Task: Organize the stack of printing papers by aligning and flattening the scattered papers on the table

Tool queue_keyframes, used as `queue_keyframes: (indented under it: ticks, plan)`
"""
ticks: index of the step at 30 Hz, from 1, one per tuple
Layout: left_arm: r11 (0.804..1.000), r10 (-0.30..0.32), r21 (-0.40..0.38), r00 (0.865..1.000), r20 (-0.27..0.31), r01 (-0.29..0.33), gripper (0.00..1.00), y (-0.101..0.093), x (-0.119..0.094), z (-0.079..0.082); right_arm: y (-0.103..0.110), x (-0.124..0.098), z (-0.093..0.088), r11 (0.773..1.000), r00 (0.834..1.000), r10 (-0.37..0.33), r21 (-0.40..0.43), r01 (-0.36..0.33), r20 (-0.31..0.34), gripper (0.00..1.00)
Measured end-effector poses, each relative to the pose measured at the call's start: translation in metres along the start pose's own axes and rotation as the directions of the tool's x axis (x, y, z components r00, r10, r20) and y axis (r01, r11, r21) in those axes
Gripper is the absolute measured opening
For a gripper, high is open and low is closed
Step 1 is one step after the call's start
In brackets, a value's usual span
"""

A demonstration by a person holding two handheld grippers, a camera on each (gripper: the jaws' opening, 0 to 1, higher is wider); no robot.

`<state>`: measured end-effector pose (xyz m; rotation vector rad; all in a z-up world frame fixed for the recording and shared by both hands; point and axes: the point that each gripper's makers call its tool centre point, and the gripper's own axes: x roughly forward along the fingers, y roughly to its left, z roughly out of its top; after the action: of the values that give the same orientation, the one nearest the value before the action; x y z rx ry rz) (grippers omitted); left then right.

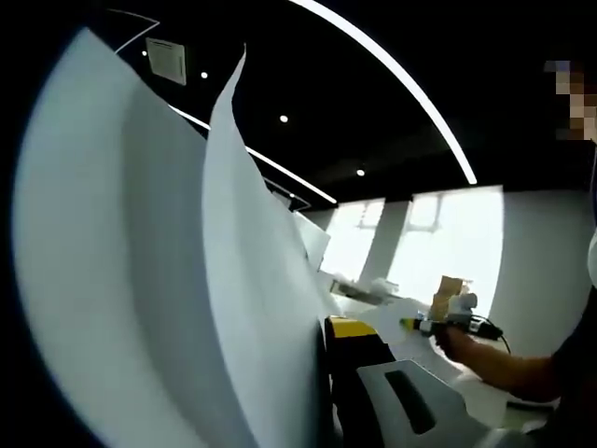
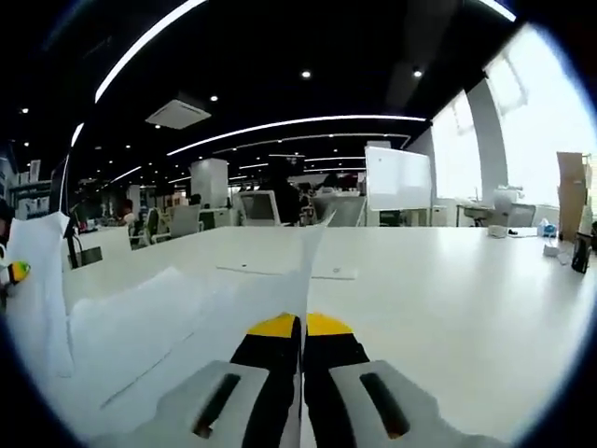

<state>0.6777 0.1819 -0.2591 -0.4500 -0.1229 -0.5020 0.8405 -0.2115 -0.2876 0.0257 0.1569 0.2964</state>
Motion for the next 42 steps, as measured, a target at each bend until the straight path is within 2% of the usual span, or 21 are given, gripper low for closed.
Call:
queue_keyframes:
  ticks: [9,13,22,30,42]
  plan:
    - [1.0,0.001,0.003,1.0,-0.002,-0.001,0.09,0.001,0.0,0.0,-0.009,-0.004,0.008,0.999,0.999,-0.024,0.022,0.023,0.034,0.0]
    - [1.0,0.001,0.003,1.0,-0.002,-0.001,0.09,0.001,0.0,0.0,-0.008,-0.006,0.013,0.999,0.998,-0.031,0.008,0.031,0.049,0.0]
    - [1.0,0.003,0.014,1.0,-0.01,-0.003,0.09,0.001,0.001,-0.001,-0.008,-0.012,0.038,0.999,0.994,-0.038,-0.004,0.038,0.101,0.0]
    - [1.0,0.001,0.011,1.0,-0.008,-0.001,0.09,0.0,0.001,0.0,-0.014,-0.017,0.043,0.999,0.993,-0.048,0.008,0.047,0.109,0.0]
    - [1.0,-0.004,-0.001,1.0,0.003,0.004,0.09,0.0,0.0,0.0,-0.003,-0.039,0.075,0.999,0.984,-0.034,-0.012,0.037,0.176,0.0]
